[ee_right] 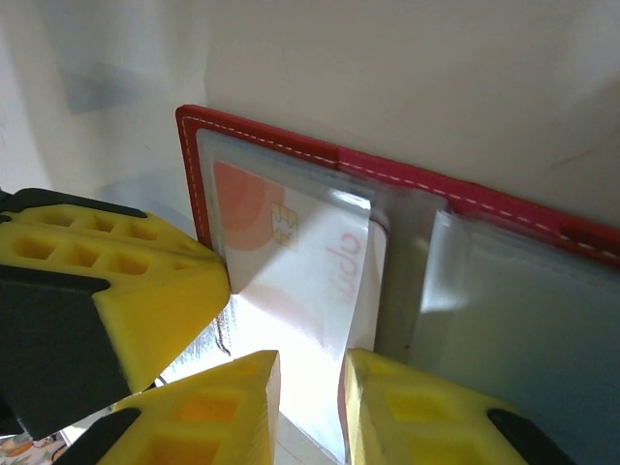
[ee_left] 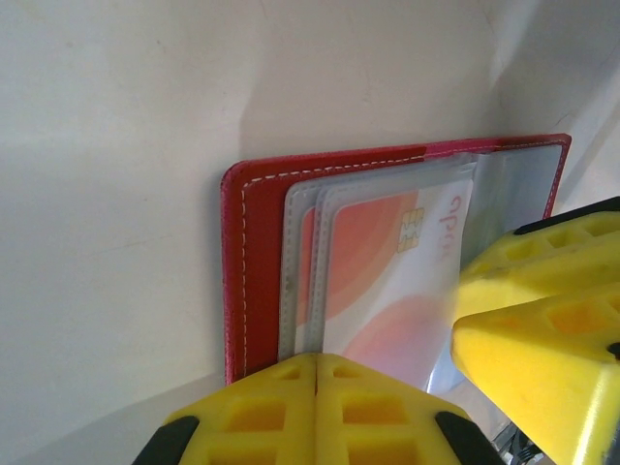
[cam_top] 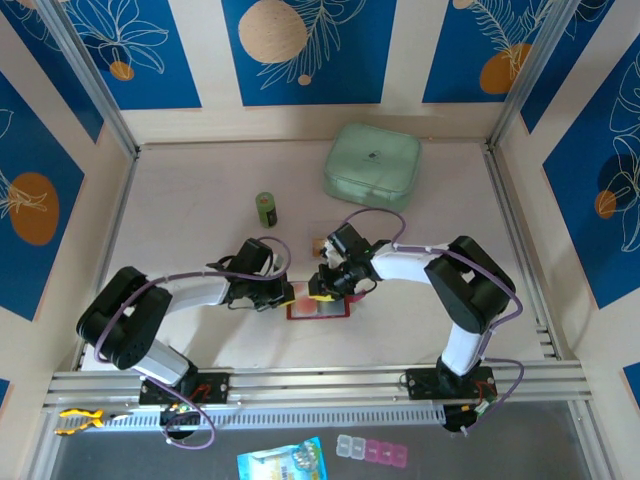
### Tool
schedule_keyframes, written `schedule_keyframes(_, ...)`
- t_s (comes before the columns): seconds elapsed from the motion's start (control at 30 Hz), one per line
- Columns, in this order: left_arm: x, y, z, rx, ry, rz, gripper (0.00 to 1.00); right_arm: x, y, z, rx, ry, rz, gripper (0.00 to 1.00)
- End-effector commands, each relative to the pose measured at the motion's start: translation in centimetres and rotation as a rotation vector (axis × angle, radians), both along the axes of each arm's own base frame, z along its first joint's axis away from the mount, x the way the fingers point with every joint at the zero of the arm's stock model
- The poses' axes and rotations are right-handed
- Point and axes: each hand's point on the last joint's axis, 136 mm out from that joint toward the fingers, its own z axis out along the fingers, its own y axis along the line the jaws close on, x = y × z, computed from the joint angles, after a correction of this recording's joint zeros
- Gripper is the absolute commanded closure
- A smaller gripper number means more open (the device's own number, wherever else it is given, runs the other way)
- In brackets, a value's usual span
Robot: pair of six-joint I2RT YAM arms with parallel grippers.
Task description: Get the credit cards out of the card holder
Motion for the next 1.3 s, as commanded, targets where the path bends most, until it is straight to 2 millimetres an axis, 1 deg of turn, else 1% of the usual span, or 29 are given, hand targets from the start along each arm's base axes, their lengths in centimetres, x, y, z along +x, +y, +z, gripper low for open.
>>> schedule_keyframes(0.0,-0.6,0.9,-1.0,0.039,0.03,-0.007,1.0,0.0,0.6,0.2,0.01,0.009,0.011,0.74)
schedule_keyframes(0.1,-0.6,0.9,-1.0,0.038,0.032,-0.006,1.0,0.0,0.6,-0.1,0.006,0.011,0.015,0.75)
schedule_keyframes(0.2,-0.6,0.8,-0.9,0.034,0.032,-0.006,1.0,-0.1,0.9,0.1,0.03,0.012,0.024,0.79)
schedule_keyframes(0.4,-0.6,0.8,-1.1,0.038,0.036,-0.01,1.0,-0.3,1.4,0.3,0.056,0.019,0.039,0.8)
schedule_keyframes(0.6,-0.7,0.9,-0.9,0.041,0.035,-0.012,1.0,-0.3,0.1,-0.7,-0.053,0.028,0.028,0.78)
schedule_keyframes(0.77,-0.7,0.9,-0.9,0.045,0.038,-0.015,1.0,-0.1,-1.0,-0.7,-0.119,0.003,0.024,0.77)
schedule_keyframes(1.03,-0.6,0.9,-0.7,0.045,0.035,-0.015,1.0,0.0,-0.7,0.1,-0.106,-0.005,0.039,0.77)
schedule_keyframes(1.27,-0.1,0.7,0.6,0.042,0.013,-0.014,1.0,-0.1,-1.3,0.0,-0.135,-0.004,0.023,0.77)
